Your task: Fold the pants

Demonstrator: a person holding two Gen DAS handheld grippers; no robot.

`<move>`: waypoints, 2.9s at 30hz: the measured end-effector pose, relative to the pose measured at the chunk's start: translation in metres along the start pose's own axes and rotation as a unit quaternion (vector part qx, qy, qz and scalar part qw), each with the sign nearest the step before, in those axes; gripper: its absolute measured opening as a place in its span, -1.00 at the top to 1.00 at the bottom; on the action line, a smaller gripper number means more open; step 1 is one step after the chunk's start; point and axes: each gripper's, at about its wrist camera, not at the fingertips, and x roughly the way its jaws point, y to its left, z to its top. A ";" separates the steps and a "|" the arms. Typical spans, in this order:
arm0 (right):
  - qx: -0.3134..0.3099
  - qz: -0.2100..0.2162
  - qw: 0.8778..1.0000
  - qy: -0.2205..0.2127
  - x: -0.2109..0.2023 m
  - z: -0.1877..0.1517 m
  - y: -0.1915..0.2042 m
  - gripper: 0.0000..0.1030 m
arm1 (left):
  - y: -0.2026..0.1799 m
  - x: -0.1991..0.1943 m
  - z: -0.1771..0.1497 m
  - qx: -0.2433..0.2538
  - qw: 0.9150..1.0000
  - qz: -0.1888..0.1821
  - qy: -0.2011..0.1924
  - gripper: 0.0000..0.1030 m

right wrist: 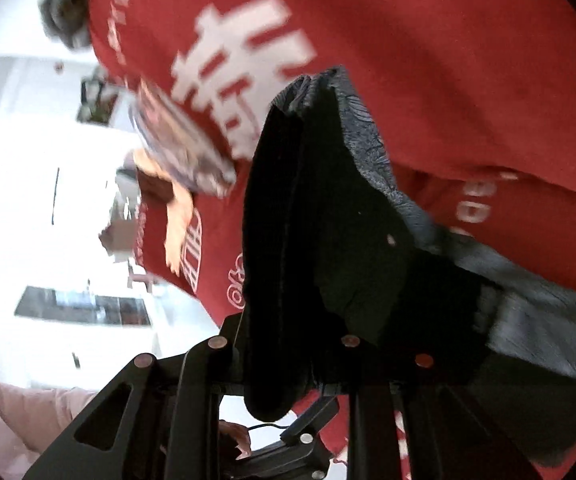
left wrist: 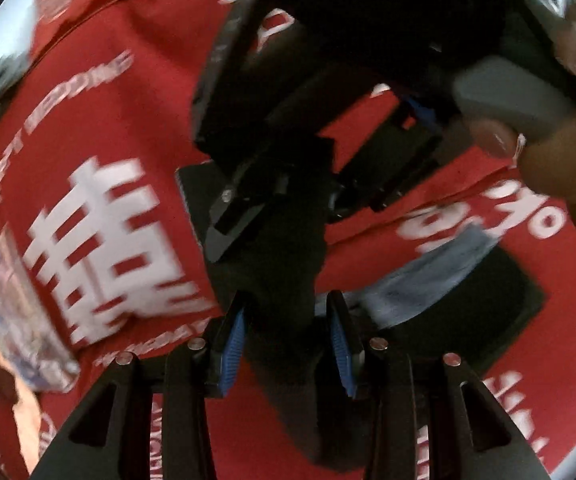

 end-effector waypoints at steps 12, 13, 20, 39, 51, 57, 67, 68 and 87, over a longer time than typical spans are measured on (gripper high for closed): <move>0.134 0.026 0.986 -0.096 -0.118 -0.097 -0.165 0.54 | -0.165 0.024 0.025 0.075 0.992 -0.096 0.044 0.13; 0.146 0.027 0.984 -0.098 -0.116 -0.105 -0.177 0.54 | -0.176 0.030 0.020 0.081 0.990 -0.102 0.056 0.13; 0.195 0.030 0.976 -0.093 -0.087 -0.140 -0.230 0.54 | -0.199 0.058 -0.003 0.094 0.982 -0.118 0.116 0.13; 0.185 -0.209 0.959 -0.044 -0.110 -0.144 -0.216 0.10 | -0.066 0.053 0.010 -0.022 0.978 -0.094 0.185 -0.31; 0.135 -0.212 0.965 -0.071 -0.099 -0.129 -0.170 0.56 | -0.008 0.115 -0.068 -0.133 0.931 -0.077 0.331 -0.41; 0.129 -0.246 0.960 -0.035 -0.069 -0.135 -0.178 0.56 | -0.003 0.116 -0.079 -0.157 0.930 -0.075 0.325 -0.61; 0.120 -0.257 0.959 -0.023 -0.065 -0.138 -0.179 0.56 | 0.035 0.124 -0.062 -0.206 0.922 -0.058 0.322 -0.61; 0.121 -0.258 0.958 -0.022 -0.065 -0.138 -0.178 0.55 | 0.043 0.128 -0.057 -0.213 0.924 -0.053 0.314 -0.61; 0.122 -0.262 0.957 -0.021 -0.061 -0.136 -0.178 0.54 | 0.045 0.171 -0.043 -0.196 0.924 -0.033 0.326 -0.62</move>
